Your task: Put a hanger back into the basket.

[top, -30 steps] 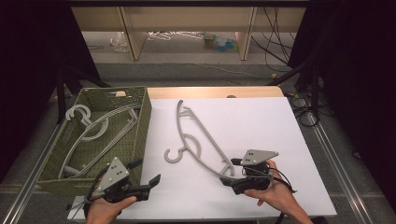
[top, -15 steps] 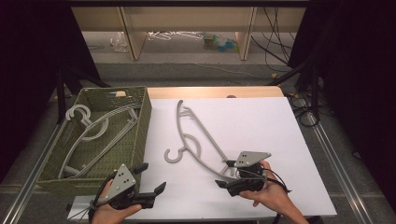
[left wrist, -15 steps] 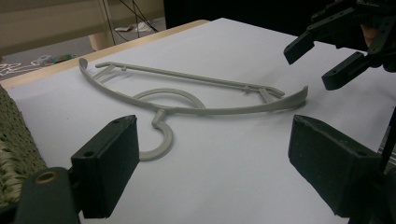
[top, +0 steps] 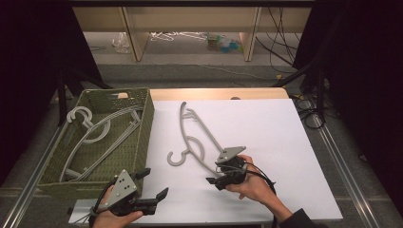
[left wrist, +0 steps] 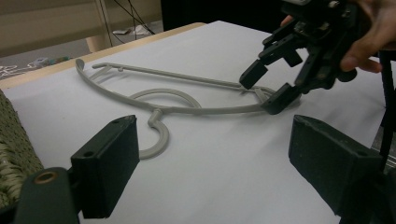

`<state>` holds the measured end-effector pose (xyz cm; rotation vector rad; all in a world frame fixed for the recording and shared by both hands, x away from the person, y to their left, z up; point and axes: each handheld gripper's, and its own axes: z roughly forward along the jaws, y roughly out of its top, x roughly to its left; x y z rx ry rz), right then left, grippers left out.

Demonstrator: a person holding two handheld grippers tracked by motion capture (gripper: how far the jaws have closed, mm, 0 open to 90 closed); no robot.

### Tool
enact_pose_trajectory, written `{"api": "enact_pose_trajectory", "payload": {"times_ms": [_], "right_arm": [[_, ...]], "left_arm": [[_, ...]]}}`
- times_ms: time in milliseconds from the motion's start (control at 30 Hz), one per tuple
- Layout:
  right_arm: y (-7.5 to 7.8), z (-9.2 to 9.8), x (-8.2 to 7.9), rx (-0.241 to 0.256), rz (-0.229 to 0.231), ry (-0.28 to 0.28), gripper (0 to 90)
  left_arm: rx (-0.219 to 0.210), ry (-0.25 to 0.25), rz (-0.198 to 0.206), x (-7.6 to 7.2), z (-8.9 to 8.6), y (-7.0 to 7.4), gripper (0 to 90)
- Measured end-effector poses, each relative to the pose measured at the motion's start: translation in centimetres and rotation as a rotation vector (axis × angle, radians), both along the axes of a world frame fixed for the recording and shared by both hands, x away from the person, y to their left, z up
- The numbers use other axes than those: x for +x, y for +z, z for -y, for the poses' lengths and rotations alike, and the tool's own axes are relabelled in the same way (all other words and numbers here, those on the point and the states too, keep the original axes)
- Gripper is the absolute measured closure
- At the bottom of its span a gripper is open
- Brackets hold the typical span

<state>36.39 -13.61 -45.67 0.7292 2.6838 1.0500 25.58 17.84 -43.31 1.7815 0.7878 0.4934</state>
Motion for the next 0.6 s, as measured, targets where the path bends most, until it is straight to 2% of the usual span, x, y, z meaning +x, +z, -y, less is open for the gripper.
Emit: {"api": "enact_pose_trajectory", "payload": {"times_ms": [67, 133, 167, 267, 333, 400, 533, 600], "right_arm": [[-0.3, -0.6, 0.7, -0.010, -0.020, -0.008, 37.2], [-0.5, -1.1, 1.5, -0.035, -0.040, -0.004, 38.7], [-0.6, -1.4, 1.8, -0.045, -0.054, -0.004, 40.4], [-0.9, -2.0, 2.7, -0.083, -0.089, -0.019, 44.6], [-1.1, -2.4, 3.3, -0.086, -0.097, -0.031, 52.0], [-1.2, -2.8, 4.0, -0.111, -0.129, -0.036, 55.2], [-1.6, -3.7, 4.9, -0.129, -0.159, -0.031, 62.9], [-1.5, -3.8, 5.0, -0.144, -0.160, -0.031, 65.0]], "left_arm": [[-0.004, 0.002, -0.003, 0.0, 0.0, 0.0, 16.1], [0.015, -0.012, 0.009, 0.2, -0.1, -0.1, 16.2], [0.003, -0.001, -0.007, 0.1, -0.1, -0.2, 16.2], [-0.001, 0.001, -0.007, 0.2, -0.1, -0.1, 16.2], [-0.007, -0.004, -0.003, 0.2, -0.1, -0.1, 16.2], [0.001, -0.006, 0.005, 0.2, -0.2, 0.0, 16.2], [0.019, -0.021, 0.006, 0.3, -0.2, -0.1, 16.2], [0.016, -0.027, 0.004, 0.3, -0.1, -0.1, 16.4]]}}
